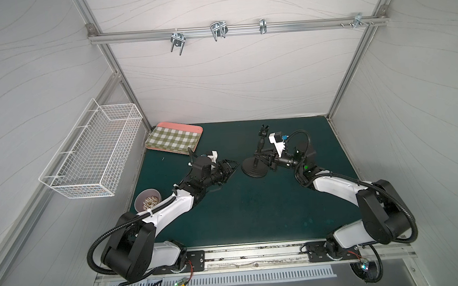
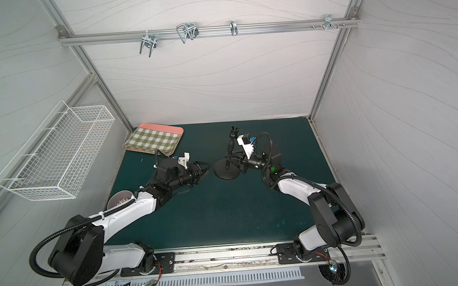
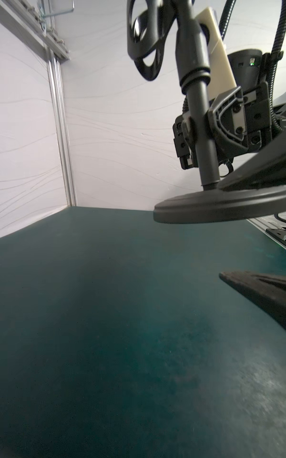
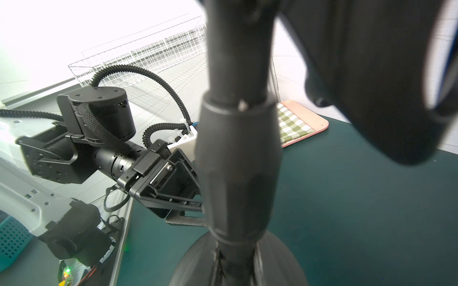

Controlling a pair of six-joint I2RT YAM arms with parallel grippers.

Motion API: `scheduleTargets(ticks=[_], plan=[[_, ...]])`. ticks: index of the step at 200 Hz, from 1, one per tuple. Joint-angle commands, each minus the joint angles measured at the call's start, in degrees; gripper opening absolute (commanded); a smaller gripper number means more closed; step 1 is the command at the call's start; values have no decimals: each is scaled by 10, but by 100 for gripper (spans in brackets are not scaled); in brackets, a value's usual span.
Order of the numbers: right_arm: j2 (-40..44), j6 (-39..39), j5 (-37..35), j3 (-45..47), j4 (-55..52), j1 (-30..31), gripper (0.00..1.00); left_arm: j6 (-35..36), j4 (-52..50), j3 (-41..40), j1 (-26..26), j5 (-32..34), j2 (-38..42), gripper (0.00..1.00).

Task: Assemble a microphone stand
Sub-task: Pick up the microphone stand at the center of the board.

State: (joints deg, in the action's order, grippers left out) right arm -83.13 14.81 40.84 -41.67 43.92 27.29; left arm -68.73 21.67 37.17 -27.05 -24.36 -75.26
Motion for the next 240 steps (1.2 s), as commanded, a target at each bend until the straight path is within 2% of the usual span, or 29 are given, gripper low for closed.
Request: scheduleTargets(ticks=[1,36,87,131,195,219,233,240], plan=[[10,19,25,-25,31,-3,0,-26,57,29,2,-33,2,53],[3,39,30,-32,48,-3,0,-49,73,30,-3,-58,-20,51],[-8,65,41,-35,82,-3,0,-78,106,42,-18,-81,-55,44],[-11,61,51,-25,103,-3,0,-113,134,40,-32,-80,-63,39],[-26,72,91,-22,136,-3,0,-161,177,26,-46,-73,-74,15],[-31,73,97,-22,137,-4,0,-168,181,25,-47,-71,-73,3],[-33,75,97,-23,137,-4,5,-173,183,23,-48,-67,-71,0],[-34,75,97,-23,137,-4,11,-173,185,21,-48,-64,-71,0]])
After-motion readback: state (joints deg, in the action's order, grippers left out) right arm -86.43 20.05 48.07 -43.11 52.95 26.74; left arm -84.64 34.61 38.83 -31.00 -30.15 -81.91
